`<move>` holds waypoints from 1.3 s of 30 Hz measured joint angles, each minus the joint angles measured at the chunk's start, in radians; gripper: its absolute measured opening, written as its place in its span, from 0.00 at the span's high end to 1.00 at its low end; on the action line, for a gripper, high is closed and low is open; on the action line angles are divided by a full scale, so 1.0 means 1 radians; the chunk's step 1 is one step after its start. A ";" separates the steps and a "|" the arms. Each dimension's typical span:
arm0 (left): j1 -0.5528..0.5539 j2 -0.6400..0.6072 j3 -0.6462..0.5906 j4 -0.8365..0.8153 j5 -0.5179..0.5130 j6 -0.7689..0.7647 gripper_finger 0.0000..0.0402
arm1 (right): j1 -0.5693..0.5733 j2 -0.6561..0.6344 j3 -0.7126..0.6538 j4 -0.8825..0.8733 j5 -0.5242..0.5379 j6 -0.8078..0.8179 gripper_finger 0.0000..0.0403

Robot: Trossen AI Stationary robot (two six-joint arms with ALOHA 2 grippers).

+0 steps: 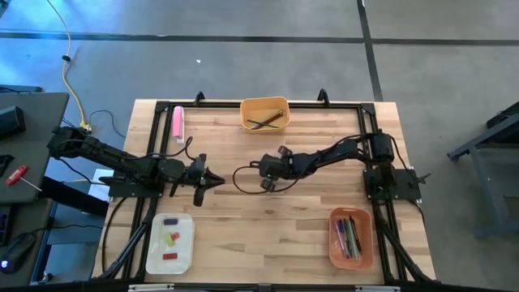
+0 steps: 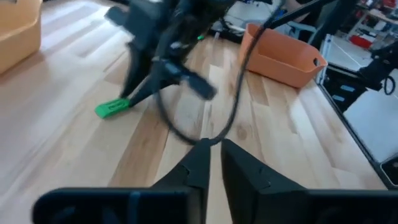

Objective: Sort crayons/erasers/pens/pencils in bins
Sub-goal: Put the green eraser into the white bin

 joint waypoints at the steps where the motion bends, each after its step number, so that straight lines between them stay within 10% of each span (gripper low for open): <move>1: 0.000 0.000 0.000 -0.008 -0.003 -0.021 0.91 | 0.006 -0.008 -0.001 0.006 -0.015 0.000 0.90; 17: 0.032 0.000 0.000 -0.044 0.081 -0.600 0.62 | 0.163 -0.068 0.001 0.369 0.023 -0.304 0.90; 39: -0.006 0.163 0.001 0.247 -0.006 -0.716 0.57 | 0.222 -0.070 0.002 0.562 0.173 -0.628 0.90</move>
